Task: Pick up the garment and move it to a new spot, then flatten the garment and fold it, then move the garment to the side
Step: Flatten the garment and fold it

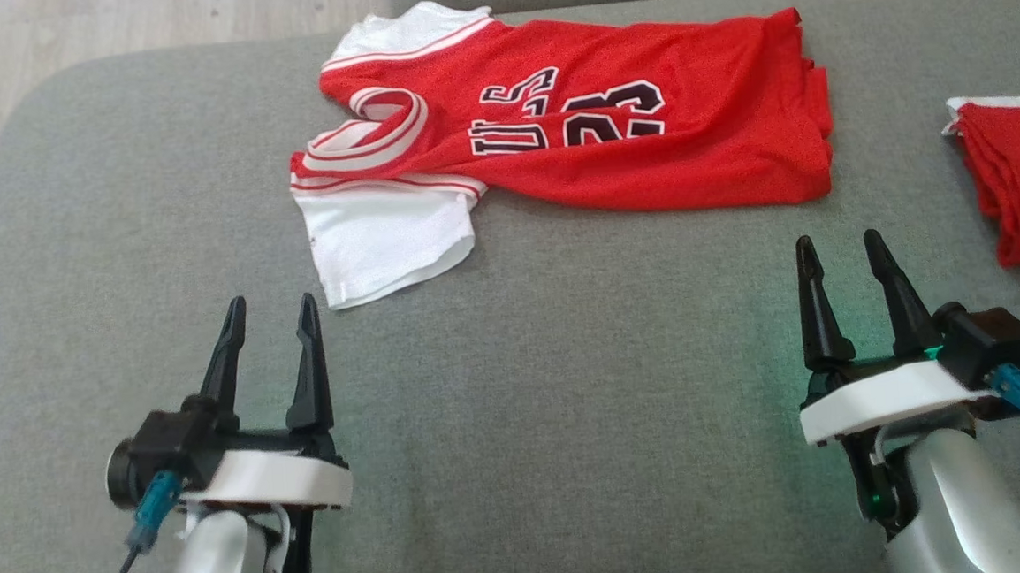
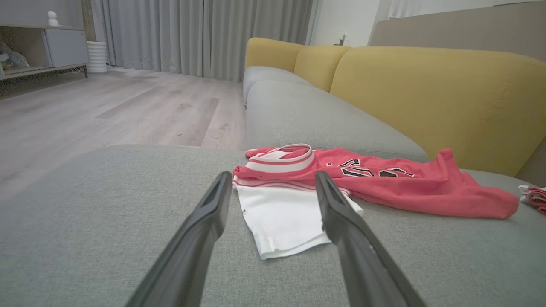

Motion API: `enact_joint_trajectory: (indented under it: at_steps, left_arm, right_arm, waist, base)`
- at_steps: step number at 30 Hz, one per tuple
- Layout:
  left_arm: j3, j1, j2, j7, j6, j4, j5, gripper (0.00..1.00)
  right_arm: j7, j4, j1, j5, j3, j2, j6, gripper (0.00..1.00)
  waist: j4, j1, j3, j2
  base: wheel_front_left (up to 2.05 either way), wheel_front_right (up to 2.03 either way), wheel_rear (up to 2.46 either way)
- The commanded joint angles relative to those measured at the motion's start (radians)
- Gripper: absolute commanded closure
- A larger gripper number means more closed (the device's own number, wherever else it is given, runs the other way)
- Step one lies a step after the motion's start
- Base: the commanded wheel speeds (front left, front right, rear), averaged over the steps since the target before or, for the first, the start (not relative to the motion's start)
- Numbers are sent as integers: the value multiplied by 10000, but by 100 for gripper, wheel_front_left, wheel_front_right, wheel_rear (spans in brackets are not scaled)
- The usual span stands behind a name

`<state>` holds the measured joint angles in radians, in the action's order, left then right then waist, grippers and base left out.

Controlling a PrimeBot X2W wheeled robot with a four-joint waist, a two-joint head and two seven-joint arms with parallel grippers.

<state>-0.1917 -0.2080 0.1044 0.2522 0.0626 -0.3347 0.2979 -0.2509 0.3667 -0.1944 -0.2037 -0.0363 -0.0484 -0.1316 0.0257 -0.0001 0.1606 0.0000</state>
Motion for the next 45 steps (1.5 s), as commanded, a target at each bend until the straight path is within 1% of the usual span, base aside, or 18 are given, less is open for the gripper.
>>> enact_joint_trajectory:
  at_steps: [1,7,10,11,18,26,27,28,30,33,36,40,45]
  left_arm:
    - [277,-605,189,59,56,220,-115,0]
    - [33,-1544,430,-812,283,-868,-9,0]
    - [110,-2021,552,-1263,209,-1729,70,0]
    - [110,-2021,552,-1263,209,-1729,70,0]
    - [258,-2769,833,-1465,-54,-3223,58,0]
    - [324,-3089,928,-1462,10,-4476,276,0]
    - [304,-3128,934,-1439,31,-4585,283,54]
    - [270,-3163,927,-1395,86,-4670,300,100]
    - [184,-3193,884,-1303,209,-4795,348,100]
    - [163,-3194,832,-832,277,-4800,408,100]
    - [206,-3135,760,-307,330,-4522,486,100]
    - [319,-2937,642,53,397,-3472,488,100]
    - [634,-2287,398,90,410,-1420,240,100]
  right_arm:
    - [-105,-374,-319,-22,-275,-18,9,0]
    - [-105,-537,-447,14,-288,-18,9,0]
    - [-106,-565,-503,0,-279,-18,9,0]
    - [-106,-565,-503,0,-279,-18,9,0]
    - [-107,-653,-619,-193,-312,-18,9,0]
    - [-108,-723,-649,-262,-279,-18,9,0]
    - [-108,-724,-648,-262,-269,-18,9,0]
    - [-108,-722,-643,-260,-257,-18,9,0]
    - [-108,-704,-622,-246,-219,-18,9,0]
    - [-108,-580,-561,-178,-130,-18,9,0]
    - [-63,-131,-572,180,290,-18,9,0]
    - [128,317,-837,656,837,-18,9,0]
    - [624,885,-1402,1048,1622,-18,9,0]
  waist:
    - [-130,1,168,0]
    - [-502,1,757,0]
    - [-702,1,991,0]
    - [-702,1,991,0]
    - [-1109,1,1291,0]
    - [-1314,1,1346,0]
    - [-1314,1,1341,0]
    - [-1308,1,1331,0]
    - [-1278,1,1290,0]
    - [-1199,1,1137,0]
    - [-1085,1,945,0]
    - [-818,1,759,0]
    - [-456,1,647,0]
  base:
    - [0,0,0]
    - [0,0,0]
    - [0,0,0]
    - [0,0,0]
    - [0,0,0]
    - [0,0,0]
    - [0,0,0]
    - [0,0,0]
    - [0,0,0]
    - [0,0,0]
    - [0,0,0]
    - [0,0,0]
    - [0,0,0]
